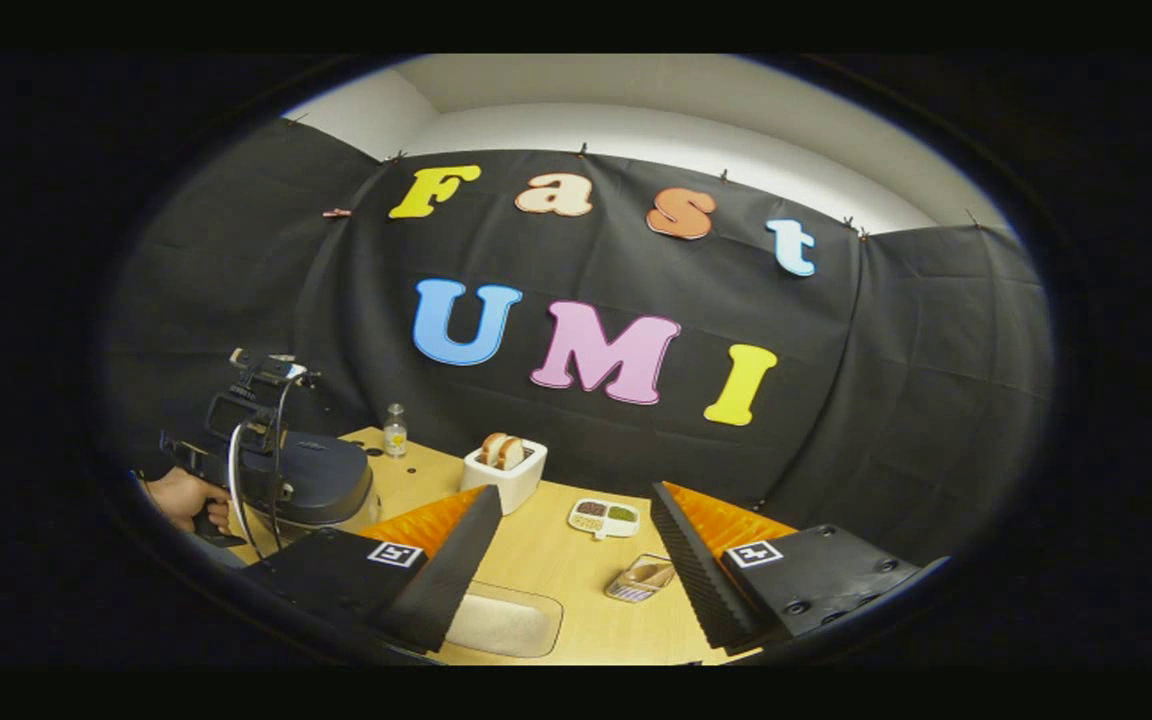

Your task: Close the left gripper, press the button to open the rice cooker; take a wooden spoon from the chopstick holder with the right hand, scoop a spoonful of rice and pour it into the rice cooker, then put the wooden spoon back into the chopstick holder.

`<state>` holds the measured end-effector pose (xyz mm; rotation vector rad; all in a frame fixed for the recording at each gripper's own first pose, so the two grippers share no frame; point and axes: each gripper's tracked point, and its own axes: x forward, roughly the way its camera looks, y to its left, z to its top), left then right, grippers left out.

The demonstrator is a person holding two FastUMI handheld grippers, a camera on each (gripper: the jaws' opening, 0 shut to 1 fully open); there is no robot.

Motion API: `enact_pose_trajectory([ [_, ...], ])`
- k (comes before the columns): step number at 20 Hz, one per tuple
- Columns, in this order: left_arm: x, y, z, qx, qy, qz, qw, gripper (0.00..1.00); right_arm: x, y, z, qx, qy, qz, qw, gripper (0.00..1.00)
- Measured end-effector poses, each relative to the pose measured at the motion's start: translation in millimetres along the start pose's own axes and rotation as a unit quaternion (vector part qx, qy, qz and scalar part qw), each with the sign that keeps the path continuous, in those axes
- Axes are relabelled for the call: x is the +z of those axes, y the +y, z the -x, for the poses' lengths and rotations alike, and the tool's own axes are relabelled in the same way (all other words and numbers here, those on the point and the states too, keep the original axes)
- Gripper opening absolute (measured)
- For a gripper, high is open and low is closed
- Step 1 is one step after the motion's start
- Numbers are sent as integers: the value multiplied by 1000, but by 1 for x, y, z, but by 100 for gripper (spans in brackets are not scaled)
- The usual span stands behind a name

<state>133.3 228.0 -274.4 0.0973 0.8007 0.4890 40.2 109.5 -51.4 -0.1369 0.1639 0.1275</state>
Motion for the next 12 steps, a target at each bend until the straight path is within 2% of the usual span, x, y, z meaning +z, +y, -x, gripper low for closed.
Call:
enact_pose_trajectory([
  [1,2,1,0,2,-4,-7,1000,9,1,-6,1,-10,-4,-11,1000,94],
  [3,11,1,5,-3,-21,24,999,6,1,-15,5,-24,-8,-32,999,94],
  [5,20,2,9,-1,-35,21,999,5,-4,-21,7,-33,-8,-40,999,94],
  [7,42,4,21,-1,-75,-2,997,3,-7,-24,5,-36,-8,-41,998,94],
  [8,58,6,29,-5,-98,-5,995,5,-10,-23,3,-35,-6,-40,999,94],
  [12,113,10,64,-31,-171,12,985,3,-20,-25,-8,-34,8,-42,998,94],
])
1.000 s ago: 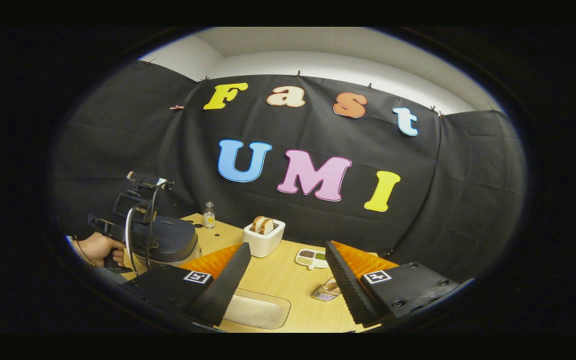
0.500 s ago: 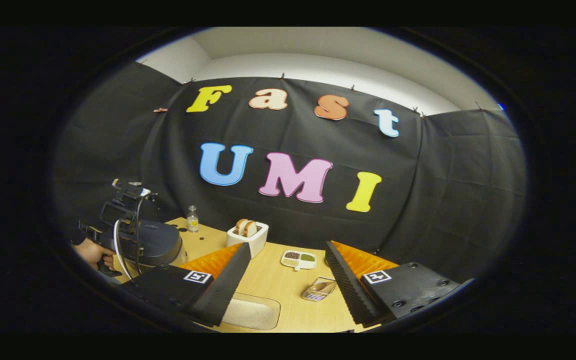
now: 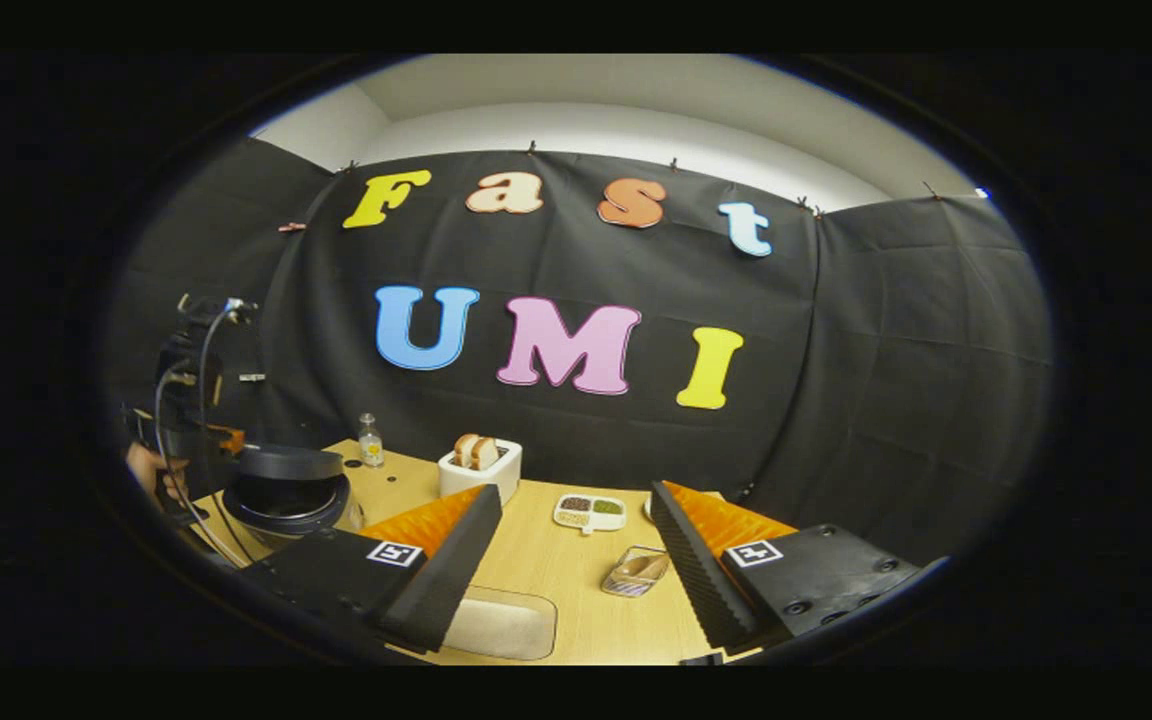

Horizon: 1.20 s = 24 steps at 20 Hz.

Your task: Close the left gripper, press the button to open the rice cooker; take a wooden spoon from the chopstick holder with the right hand, scoop a spoonful of rice and pour it into the rice cooker, then put the wooden spoon back into the chopstick holder.

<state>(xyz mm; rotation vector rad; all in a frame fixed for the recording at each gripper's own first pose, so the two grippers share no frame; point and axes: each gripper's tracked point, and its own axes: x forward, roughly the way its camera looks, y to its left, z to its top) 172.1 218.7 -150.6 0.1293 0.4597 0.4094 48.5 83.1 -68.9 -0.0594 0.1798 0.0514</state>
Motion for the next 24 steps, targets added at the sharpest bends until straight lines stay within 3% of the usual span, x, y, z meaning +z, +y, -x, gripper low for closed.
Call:
enact_pose_trajectory([
  [5,45,1,15,-21,-52,10,998,5,-8,-9,-10,-15,16,-15,1000,94],
  [8,53,-31,36,-79,-66,10,995,5,1,-27,-14,-39,10,-41,998,93],
  [15,96,-112,119,-186,-154,23,970,6,-1,-65,-8,-88,8,-56,994,93],
  [18,100,-115,138,-199,-173,50,963,7,-5,-62,-11,-81,12,-52,995,93],
  [19,100,-113,145,-201,-179,59,961,17,-3,-60,-10,-77,7,-49,996,93],
  [21,95,-102,158,-192,-186,61,962,46,-5,-54,-14,-63,1,-42,997,93],
  [24,89,-96,173,-186,-194,42,962,58,-21,-48,-17,-46,12,-40,998,94],
])
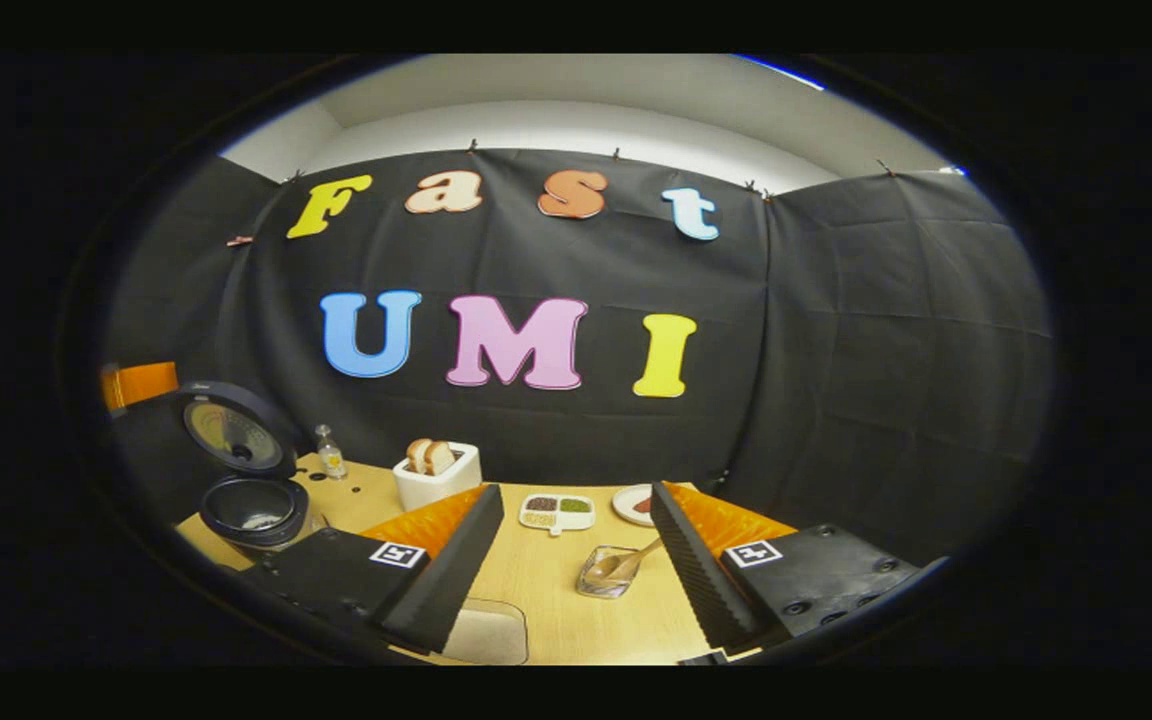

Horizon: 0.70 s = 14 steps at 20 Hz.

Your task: Close the left gripper, press the button to open the rice cooker; take a wooden spoon from the chopstick holder with the right hand, scoop a spoonful of rice and pour it into the rice cooker, then put the wooden spoon back into the chopstick holder.

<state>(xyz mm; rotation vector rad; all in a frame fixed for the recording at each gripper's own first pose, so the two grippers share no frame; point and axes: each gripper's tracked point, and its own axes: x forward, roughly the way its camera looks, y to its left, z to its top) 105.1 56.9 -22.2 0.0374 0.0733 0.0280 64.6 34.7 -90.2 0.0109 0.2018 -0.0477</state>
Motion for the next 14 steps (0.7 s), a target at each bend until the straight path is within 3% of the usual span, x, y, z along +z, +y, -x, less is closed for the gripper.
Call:
enact_pose_trajectory([
  [8,-5,21,23,58,-2,-3,998,67,-10,4,-6,35,15,-23,999,93],
  [14,-19,18,28,70,12,13,997,83,-25,-43,-19,20,23,-26,999,93],
])
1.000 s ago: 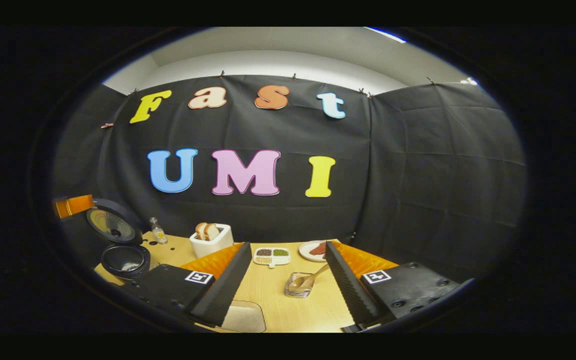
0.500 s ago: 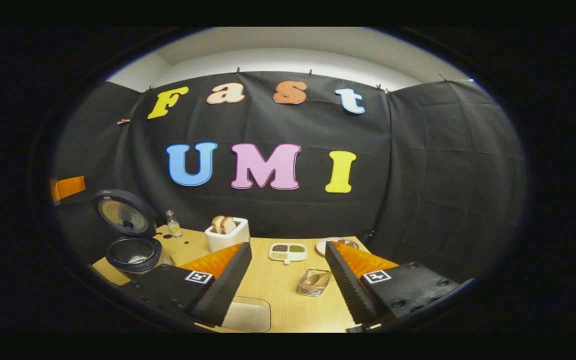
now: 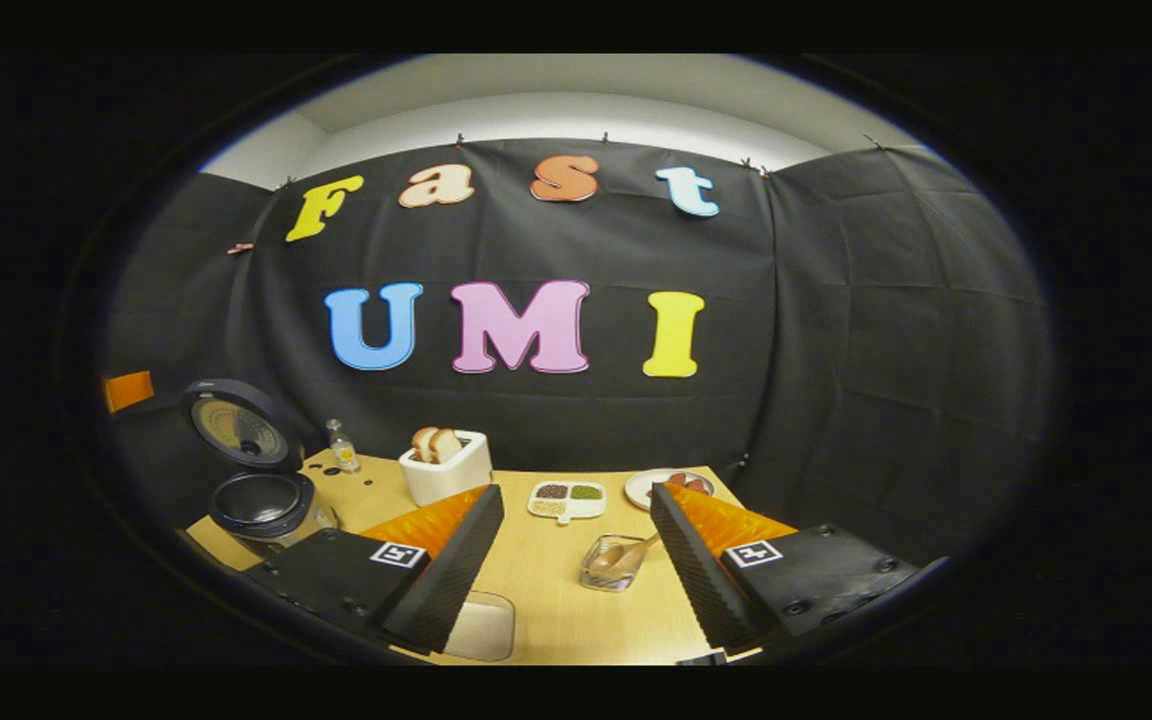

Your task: Close the left gripper, press the button to open the rice cooker; take a wooden spoon from the chopstick holder with the right hand, scoop a spoonful of rice and pour it into the rice cooker, then put the wooden spoon back into the chopstick holder.

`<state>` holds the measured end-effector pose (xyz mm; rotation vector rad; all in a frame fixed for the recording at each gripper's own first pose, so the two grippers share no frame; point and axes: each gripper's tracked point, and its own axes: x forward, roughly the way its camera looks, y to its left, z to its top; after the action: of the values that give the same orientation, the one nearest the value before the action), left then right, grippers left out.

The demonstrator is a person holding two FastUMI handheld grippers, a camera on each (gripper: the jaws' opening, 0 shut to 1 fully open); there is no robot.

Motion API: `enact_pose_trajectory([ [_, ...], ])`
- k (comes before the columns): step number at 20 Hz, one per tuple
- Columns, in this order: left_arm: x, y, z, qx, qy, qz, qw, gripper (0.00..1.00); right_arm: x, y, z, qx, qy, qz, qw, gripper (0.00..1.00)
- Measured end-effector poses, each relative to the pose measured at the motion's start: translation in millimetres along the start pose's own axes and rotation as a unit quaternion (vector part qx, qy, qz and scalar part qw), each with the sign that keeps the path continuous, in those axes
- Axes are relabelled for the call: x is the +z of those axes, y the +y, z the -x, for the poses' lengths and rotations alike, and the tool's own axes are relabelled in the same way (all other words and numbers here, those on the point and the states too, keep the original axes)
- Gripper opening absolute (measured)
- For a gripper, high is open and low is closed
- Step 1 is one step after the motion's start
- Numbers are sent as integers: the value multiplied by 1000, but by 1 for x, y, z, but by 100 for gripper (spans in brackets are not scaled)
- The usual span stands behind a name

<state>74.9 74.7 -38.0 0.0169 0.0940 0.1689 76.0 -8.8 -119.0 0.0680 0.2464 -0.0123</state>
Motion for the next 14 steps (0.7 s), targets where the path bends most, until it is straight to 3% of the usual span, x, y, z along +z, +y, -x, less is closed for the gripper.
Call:
enact_pose_trajectory([
  [2,1,-11,3,-6,-1,16,1000,84,-12,-24,-12,-9,7,1,1000,93],
  [5,7,-7,13,24,-18,4,1000,84,-41,-58,-41,-13,30,-6,999,93],
  [10,-7,-22,27,53,-5,-27,998,89,-88,-92,-101,-8,53,-68,996,94],
  [14,-20,-26,34,84,17,-12,996,89,-129,-110,-134,-20,85,-105,991,97],
])
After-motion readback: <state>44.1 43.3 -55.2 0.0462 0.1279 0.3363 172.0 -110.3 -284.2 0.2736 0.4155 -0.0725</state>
